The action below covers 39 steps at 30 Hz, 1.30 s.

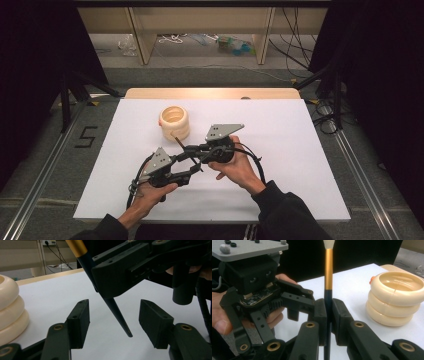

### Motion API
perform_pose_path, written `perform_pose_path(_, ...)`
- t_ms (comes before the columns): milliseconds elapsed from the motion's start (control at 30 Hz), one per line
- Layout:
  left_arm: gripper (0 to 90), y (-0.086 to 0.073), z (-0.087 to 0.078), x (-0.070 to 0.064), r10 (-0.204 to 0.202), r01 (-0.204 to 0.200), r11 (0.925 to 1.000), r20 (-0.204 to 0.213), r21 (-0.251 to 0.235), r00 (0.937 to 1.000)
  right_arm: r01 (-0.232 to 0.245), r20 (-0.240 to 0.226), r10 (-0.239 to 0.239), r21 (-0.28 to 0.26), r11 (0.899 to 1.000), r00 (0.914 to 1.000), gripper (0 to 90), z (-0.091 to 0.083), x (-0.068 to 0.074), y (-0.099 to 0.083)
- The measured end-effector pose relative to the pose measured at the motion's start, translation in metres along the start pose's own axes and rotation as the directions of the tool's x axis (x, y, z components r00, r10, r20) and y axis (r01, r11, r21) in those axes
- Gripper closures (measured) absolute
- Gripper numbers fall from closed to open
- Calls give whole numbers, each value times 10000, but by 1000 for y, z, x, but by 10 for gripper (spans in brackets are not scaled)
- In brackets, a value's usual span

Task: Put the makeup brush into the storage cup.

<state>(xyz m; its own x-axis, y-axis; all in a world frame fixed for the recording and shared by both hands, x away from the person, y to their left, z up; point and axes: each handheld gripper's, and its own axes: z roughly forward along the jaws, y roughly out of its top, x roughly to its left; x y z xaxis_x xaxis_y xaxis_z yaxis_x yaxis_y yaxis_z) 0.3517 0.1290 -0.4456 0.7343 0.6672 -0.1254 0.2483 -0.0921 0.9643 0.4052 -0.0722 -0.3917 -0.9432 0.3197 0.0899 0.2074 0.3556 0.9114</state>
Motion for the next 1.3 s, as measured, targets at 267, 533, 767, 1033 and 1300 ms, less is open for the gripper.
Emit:
perform_pose_path(267, 543, 2, 1, 5, -77, 82, 9998, 324, -154, 9994, -10, -88, 10, 40, 10000, 10000, 832, 0, 1, 0)
perform_pose_path(533, 613, 3, -1, 7, 185, -176, 9996, 404, -232, 9990, 45, -144, -46, -43, 10000, 9999, 832, 0, 3, 1)
perform_pose_path(767, 659, 2, -1, 6, -127, 144, 9993, 518, -331, 9986, 164, -77, -166, -197, 9997, 9998, 832, 1, 4, 1)
perform_pose_path(1033, 697, 3, -2, 8, -35, 59, 9993, 626, -375, 9980, 168, -168, -169, -97, 9998, 9997, 832, 1, 4, 1)
perform_pose_path(1300, 752, 2, -2, 7, -561, 597, 9973, 828, -417, 9950, 229, -198, -232, -144, 9996, 9995, 832, 0, 5, 2)
